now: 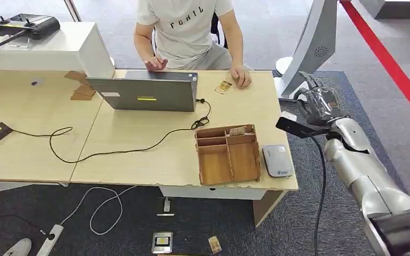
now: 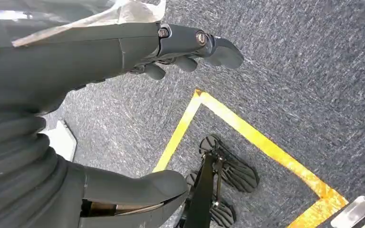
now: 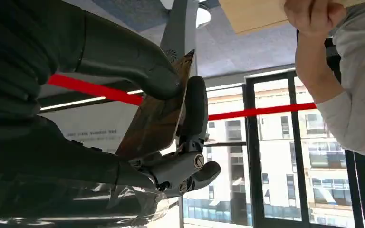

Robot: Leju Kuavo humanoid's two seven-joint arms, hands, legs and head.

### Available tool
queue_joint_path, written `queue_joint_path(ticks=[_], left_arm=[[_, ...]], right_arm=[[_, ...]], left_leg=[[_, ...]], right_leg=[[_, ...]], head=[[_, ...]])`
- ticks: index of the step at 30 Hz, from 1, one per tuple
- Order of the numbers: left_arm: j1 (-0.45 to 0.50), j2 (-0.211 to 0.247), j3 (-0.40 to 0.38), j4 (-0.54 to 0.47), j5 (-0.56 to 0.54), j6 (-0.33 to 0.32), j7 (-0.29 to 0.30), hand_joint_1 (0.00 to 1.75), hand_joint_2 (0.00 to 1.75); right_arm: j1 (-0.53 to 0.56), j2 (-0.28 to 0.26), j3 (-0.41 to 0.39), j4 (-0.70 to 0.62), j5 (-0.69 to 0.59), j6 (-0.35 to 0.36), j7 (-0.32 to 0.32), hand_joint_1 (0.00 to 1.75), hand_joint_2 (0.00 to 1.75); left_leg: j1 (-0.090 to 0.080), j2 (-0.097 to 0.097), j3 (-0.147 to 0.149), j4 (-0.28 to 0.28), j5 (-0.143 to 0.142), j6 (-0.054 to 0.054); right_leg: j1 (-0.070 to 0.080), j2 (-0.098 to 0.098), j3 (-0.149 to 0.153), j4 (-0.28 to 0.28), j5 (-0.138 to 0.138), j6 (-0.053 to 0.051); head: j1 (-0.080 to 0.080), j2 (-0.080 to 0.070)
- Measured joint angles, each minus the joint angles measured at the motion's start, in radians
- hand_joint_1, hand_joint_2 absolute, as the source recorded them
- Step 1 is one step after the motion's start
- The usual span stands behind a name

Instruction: Pass the card to the sensor for recognition and then transmit it.

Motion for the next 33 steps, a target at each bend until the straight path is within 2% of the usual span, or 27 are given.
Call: queue_joint_path(ticks=[6, 7, 8, 10, 13, 17, 33], left_arm=[[0.0, 0.0, 0.0, 0.0, 0.0, 0.0, 0.0, 0.0, 1.75], [-0.002, -0.001, 0.0, 0.0, 0.01, 0.018, -0.002, 0.0, 1.75], [0.0, -0.008, 0.0, 0.0, 0.022, 0.042, -0.003, 0.0, 1.75], [0.0, -0.013, 0.0, 0.0, 0.024, 0.05, -0.003, 0.0, 1.75], [-0.001, -0.015, 0.0, 0.0, 0.024, 0.058, 0.0, 0.0, 1.75], [-0.002, -0.019, 0.0, 0.0, 0.024, 0.063, 0.01, 0.0, 1.75], [-0.002, -0.025, 0.0, 0.0, 0.039, 0.073, 0.0, 0.0, 1.75]], right_arm=[[0.0, 0.0, 0.0, 0.002, 0.0, 0.0, 0.0, 1.75, 1.75], [0.023, 0.002, 0.0, 0.003, -0.035, 0.052, -0.03, 1.75, 1.75], [0.183, 0.024, -0.002, 0.002, -0.066, 0.001, -0.045, 1.75, 1.75], [0.266, 0.044, 0.0, 0.002, -0.075, -0.023, -0.056, 1.75, 1.75], [0.321, 0.052, 0.0, 0.007, -0.092, -0.018, -0.067, 1.75, 1.75], [0.342, 0.059, -0.001, 0.011, -0.1, -0.002, -0.071, 1.75, 1.75], [0.346, 0.072, -0.008, 0.011, -0.106, -0.016, -0.074, 1.75, 1.75]], left_leg=[[0.0, 0.0, 0.0, 0.0, 0.0, 0.0], [0.001, 0.0, 0.001, 0.0, 0.0, 0.0], [0.009, -0.003, 0.006, 0.0, -0.004, -0.002], [0.009, -0.003, 0.004, 0.0, -0.004, -0.002], [0.007, -0.002, 0.002, 0.0, -0.004, -0.002], [0.006, 0.0, 0.004, 0.0, -0.004, -0.002], [0.007, 0.001, 0.007, 0.0, -0.004, -0.002]], right_leg=[[0.0, 0.0, 0.0, 0.0, 0.0, 0.0], [0.002, 0.0, 0.001, -0.001, -0.001, 0.0], [0.009, -0.003, 0.012, -0.006, -0.002, -0.001], [0.008, -0.003, 0.008, -0.005, -0.002, -0.001], [0.006, -0.003, 0.006, -0.004, -0.002, -0.001], [0.006, 0.001, 0.006, -0.005, -0.002, -0.002], [0.006, 0.001, 0.01, -0.005, -0.002, -0.002]], head=[[0.0, 0.0], [-0.001, 0.0], [0.002, 0.0], [0.0, 0.0], [0.0, 0.0], [0.0, 0.0], [0.0, 0.0]])
